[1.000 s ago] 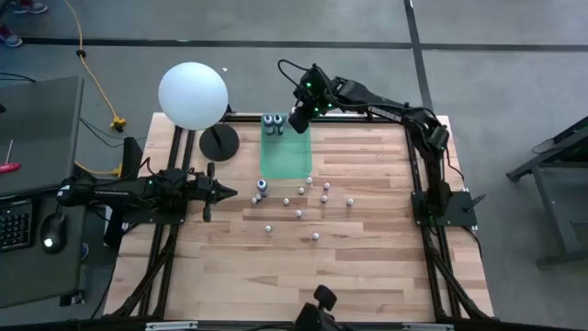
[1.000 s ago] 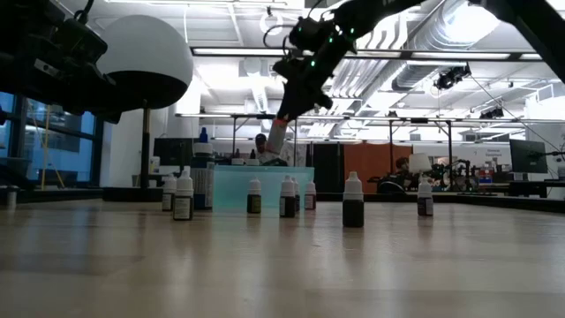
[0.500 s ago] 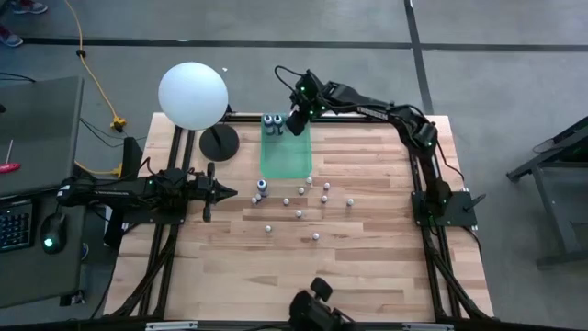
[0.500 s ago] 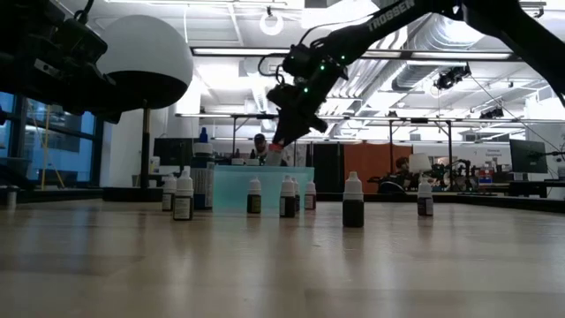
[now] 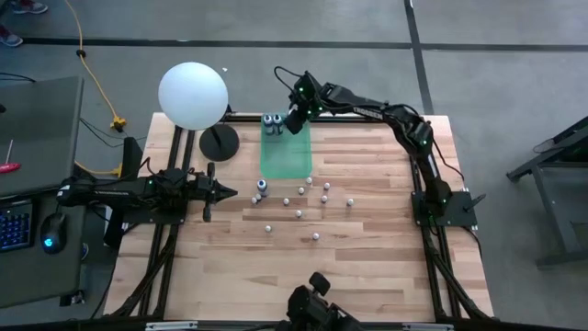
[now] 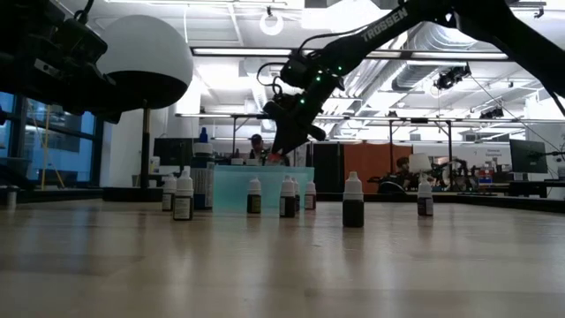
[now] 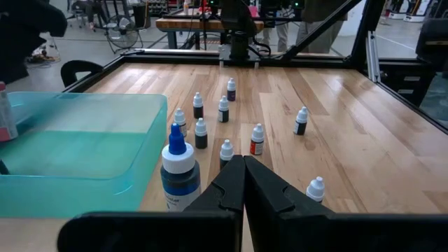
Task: Pick & Place food coloring
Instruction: Put the large pink food coloring bottle into the blue bin
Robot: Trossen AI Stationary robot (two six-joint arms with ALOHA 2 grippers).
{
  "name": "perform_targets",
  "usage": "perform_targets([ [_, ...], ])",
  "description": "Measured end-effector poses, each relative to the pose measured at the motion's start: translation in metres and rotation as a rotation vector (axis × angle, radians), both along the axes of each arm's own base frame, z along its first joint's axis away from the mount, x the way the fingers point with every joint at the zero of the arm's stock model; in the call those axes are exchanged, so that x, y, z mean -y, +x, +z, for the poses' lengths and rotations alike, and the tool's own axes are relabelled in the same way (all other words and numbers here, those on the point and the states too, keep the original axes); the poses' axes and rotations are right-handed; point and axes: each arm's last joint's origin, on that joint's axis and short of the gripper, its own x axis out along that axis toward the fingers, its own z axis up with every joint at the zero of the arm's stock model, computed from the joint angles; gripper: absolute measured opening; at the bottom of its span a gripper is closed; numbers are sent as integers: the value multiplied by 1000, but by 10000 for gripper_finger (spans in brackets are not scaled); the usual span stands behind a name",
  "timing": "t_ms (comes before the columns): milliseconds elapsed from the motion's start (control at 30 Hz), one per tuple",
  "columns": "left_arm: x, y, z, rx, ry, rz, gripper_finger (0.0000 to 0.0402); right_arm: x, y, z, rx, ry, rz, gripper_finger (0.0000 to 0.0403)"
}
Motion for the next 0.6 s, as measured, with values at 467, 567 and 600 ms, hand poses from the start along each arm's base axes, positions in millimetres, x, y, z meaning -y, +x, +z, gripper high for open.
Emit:
perform_targets([
  [467,0,0,0,0,0,0,0,1,-1,-1,-6,-2,1,116],
  [567,0,0,0,0,0,0,0,1,-1,-1,-4,-3,2,116],
  [600,0,0,0,0,0,0,0,1,-1,-1,-2,-4,2,116],
])
